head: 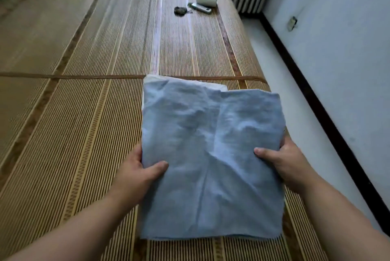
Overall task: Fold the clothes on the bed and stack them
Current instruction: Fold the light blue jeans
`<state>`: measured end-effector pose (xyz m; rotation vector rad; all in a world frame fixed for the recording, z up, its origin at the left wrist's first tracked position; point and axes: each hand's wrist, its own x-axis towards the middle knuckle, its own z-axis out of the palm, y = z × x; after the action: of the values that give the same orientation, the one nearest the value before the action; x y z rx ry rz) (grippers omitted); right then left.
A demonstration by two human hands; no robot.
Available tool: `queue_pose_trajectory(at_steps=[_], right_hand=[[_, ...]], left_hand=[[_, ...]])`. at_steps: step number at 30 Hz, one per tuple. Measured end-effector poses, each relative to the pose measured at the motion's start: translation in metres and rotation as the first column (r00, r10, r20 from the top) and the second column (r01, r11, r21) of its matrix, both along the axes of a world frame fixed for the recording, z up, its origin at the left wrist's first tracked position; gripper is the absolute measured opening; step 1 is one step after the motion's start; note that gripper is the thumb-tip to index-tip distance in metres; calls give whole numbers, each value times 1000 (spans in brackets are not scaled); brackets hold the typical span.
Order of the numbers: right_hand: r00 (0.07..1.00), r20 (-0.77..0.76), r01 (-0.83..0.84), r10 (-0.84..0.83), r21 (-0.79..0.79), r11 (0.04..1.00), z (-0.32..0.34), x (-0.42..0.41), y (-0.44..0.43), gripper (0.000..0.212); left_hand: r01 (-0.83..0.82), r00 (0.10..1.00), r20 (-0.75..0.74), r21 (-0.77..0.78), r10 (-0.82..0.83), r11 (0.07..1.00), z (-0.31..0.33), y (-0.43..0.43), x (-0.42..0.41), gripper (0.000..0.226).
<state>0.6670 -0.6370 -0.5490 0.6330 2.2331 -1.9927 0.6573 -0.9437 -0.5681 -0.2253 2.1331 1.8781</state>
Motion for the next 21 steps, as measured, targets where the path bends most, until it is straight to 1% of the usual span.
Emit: queue_pose_trajectory(at_steps=[3, 6, 7, 8, 9, 10, 11, 12, 13, 14, 15, 17, 19, 21], right_hand=[[995, -82, -49, 54, 58, 997, 10, -71, -6, 52], [991, -118, -41, 58, 140, 989, 2, -138, -11, 55], [992, -106, -38, 62, 217, 975, -6, -158, -14, 58], [995, -64, -45, 71, 347, 937, -16, -175, -15, 66], [996, 17, -80, 82, 504, 860, -27, -188, -17, 78], [987, 133, -153, 87, 645, 749, -45, -198, -20, 87], [966, 241, -248, 96, 744, 621, -62, -204, -25, 87], [938, 325, -341, 122, 792, 506, -81, -208, -31, 81], [908, 388, -417, 157, 808, 417, -99, -209, -38, 74], [881, 432, -474, 194, 805, 357, -115, -208, -44, 71], [860, 458, -509, 224, 796, 328, -128, -205, -49, 72], [858, 455, -512, 238, 787, 343, -150, -198, -54, 82], [869, 439, -494, 229, 800, 342, -166, -190, -54, 90], [873, 431, -486, 229, 810, 329, -173, -186, -53, 97]], left_hand=[[-49, 993, -112, -11, 47, 999, 8, -2, -56, 37], [-123, 984, -137, -73, 113, 990, -8, 2, -112, 41], [-138, 984, -131, -115, 122, 984, -20, 2, -128, 44], [-139, 986, -121, -191, 118, 972, -34, 3, -142, 50], [-124, 990, -107, -320, 94, 939, -47, 4, -154, 60], [-90, 995, -80, -492, 58, 866, -63, 6, -163, 73], [-57, 998, -61, -658, 22, 751, -78, 8, -170, 84], [-37, 997, -68, -773, -25, 633, -90, 12, -174, 91], [-24, 991, -90, -839, -96, 543, -101, 18, -176, 94], [-1, 976, -106, -872, -188, 489, -110, 22, -177, 95], [42, 957, -95, -888, -273, 457, -120, 27, -176, 95], [146, 928, -14, -907, -373, 396, -134, 32, -172, 98], [188, 915, 41, -923, -402, 334, -148, 32, -168, 102], [196, 910, 58, -932, -410, 304, -156, 31, -168, 103]])
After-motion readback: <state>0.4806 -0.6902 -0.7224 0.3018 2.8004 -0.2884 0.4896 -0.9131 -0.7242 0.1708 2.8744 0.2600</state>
